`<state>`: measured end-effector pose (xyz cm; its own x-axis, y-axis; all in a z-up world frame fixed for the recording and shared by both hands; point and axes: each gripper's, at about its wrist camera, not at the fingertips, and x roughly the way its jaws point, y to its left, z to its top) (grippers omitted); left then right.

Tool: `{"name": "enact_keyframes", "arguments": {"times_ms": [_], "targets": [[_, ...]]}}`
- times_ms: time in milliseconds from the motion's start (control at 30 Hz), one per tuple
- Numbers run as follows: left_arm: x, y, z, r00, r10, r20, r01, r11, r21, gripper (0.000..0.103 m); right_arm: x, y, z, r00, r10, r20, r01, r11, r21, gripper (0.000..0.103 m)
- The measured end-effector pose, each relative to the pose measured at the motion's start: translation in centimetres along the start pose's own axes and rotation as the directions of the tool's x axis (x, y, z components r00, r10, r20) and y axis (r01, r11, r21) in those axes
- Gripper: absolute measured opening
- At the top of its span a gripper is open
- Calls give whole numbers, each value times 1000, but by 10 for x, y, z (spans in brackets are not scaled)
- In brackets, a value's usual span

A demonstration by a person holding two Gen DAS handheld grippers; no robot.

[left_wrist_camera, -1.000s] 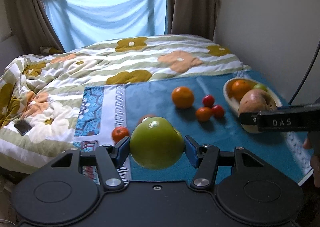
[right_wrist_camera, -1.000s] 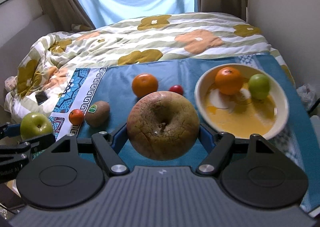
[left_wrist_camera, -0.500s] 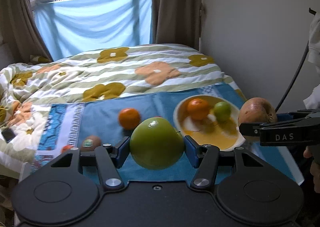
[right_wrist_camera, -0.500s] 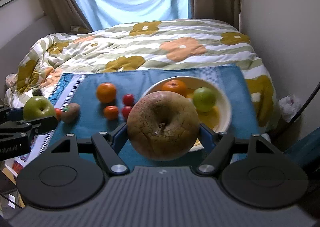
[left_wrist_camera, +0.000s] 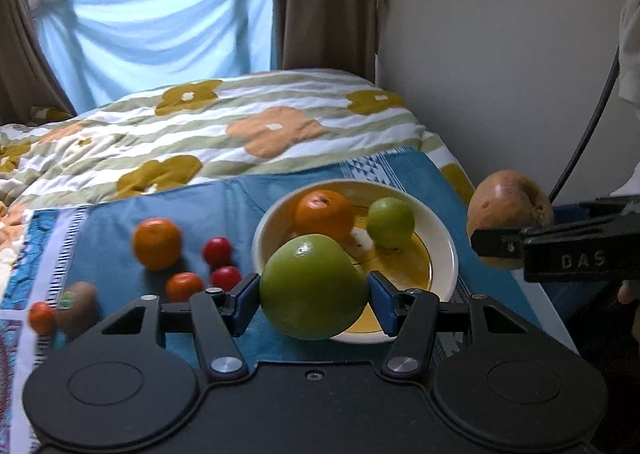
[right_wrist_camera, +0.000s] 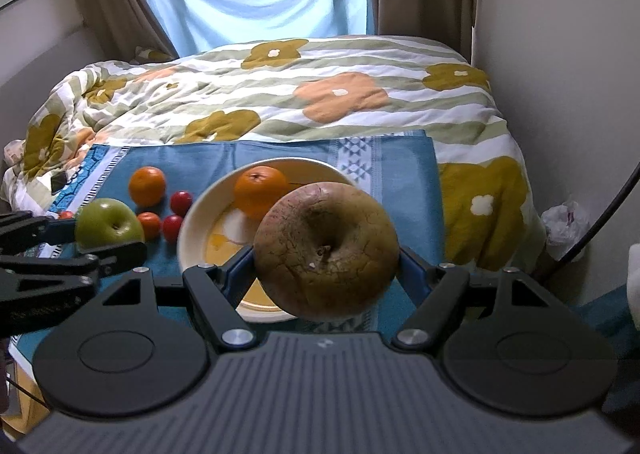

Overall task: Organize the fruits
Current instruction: 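Carry the green apple into the bowl and open the left tool while the right tool carries the brown apple, then lower the brown apple into the bowl and open the right tool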

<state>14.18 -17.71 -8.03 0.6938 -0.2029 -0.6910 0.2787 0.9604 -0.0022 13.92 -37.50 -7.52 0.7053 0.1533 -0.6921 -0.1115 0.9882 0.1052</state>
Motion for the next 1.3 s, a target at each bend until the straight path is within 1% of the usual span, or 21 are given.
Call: {"name": "enact_keyframes", "arguments": {"times_ms": [333,500,600,633,667,733,967,1067,1300], "targets": [[65,-33,-2,996,-10,-84,17,996,90,62,26,-31,1,1000,11,-18,-10,999,30,90],[78,-38,-6,994,1,-110,13,992,123,62,36,-37,2,999,23,-30,-22,999,40,90],[80,-40,-8,993,-9,-119,26,990,138,63,40,-37,2,999,30,-33,-29,999,41,90],[79,-40,-9,994,-10,-110,26,988,151,71,41,-37,3,999,32,-33,-30,999,41,90],[75,-41,-9,996,-7,-93,23,986,165,85,42,-37,3,999,34,-33,-32,999,43,90],[68,-42,-8,998,-4,-57,14,983,182,95,43,-37,4,999,36,-32,-35,998,44,90],[53,-31,-6,998,22,-54,-14,988,151,95,45,-29,7,998,48,-34,-47,999,27,90],[45,-25,-7,999,23,-48,-17,991,134,95,46,-25,7,998,59,-36,-58,998,22,90],[33,-17,-9,998,38,-43,-34,994,103,96,59,-17,8,995,81,-58,-80,997,15,90]]}}
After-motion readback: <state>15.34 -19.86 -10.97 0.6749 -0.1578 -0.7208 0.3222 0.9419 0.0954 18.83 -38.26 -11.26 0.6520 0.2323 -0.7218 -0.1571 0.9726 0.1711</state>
